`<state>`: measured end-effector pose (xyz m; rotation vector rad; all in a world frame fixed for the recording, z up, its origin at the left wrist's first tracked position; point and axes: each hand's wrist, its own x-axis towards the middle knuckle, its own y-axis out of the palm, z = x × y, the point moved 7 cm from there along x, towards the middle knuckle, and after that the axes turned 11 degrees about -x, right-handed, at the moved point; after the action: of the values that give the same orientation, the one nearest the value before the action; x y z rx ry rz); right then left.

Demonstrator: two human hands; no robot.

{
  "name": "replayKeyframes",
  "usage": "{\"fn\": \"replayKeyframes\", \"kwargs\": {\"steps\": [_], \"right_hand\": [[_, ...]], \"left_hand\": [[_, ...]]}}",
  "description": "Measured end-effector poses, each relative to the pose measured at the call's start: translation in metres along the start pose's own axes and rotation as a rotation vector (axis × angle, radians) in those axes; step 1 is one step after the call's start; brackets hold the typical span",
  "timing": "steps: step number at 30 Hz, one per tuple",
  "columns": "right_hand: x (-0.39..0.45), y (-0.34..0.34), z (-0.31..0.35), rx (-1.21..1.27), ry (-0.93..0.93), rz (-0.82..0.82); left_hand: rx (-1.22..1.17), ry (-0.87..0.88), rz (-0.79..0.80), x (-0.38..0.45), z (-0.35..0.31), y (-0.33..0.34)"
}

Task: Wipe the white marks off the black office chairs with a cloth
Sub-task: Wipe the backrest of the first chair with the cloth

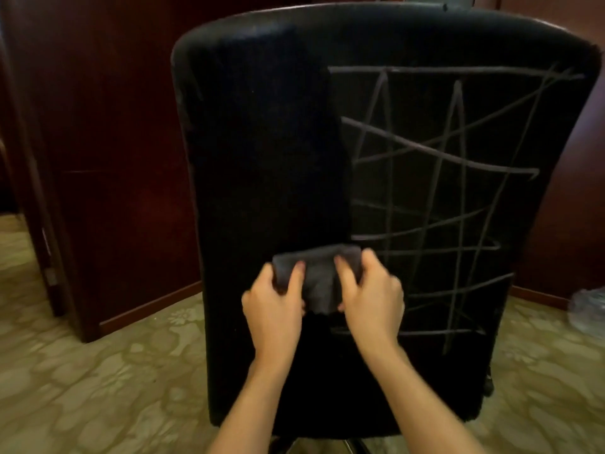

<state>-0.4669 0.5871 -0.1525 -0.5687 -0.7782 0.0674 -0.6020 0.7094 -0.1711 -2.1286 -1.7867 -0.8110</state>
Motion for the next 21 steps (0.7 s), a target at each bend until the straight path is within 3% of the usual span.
{"fn": "replayKeyframes", "kwargs": {"steps": [6, 12, 14, 18, 21], "right_hand": [[-0.079, 0.053, -0.066, -0.091, 0.164, 0.247], [-0.02, -0.004, -0.023, 0.203, 0.077, -0.011], [-0.004, -0.01, -0.016, 0.228, 0.077, 0.017], [-0.036, 0.022, -0.044, -0.007, 0.028, 0.047], [-0.085, 0.053, -0.077, -0.116, 0.082, 0.159]], "left_hand": [[0.124, -0.162, -0.004, -0.072, 0.074, -0.017], [-0.108, -0.042, -0.028, -0.021, 0.003, -0.001], [-0.13, -0.012, -0.017, -0.012, -0.012, 0.007], [-0.027, -0.091, 0.0, -0.042, 0.042, 0.003], [0.084, -0.194, 0.009, -0.087, 0.092, -0.009]]}}
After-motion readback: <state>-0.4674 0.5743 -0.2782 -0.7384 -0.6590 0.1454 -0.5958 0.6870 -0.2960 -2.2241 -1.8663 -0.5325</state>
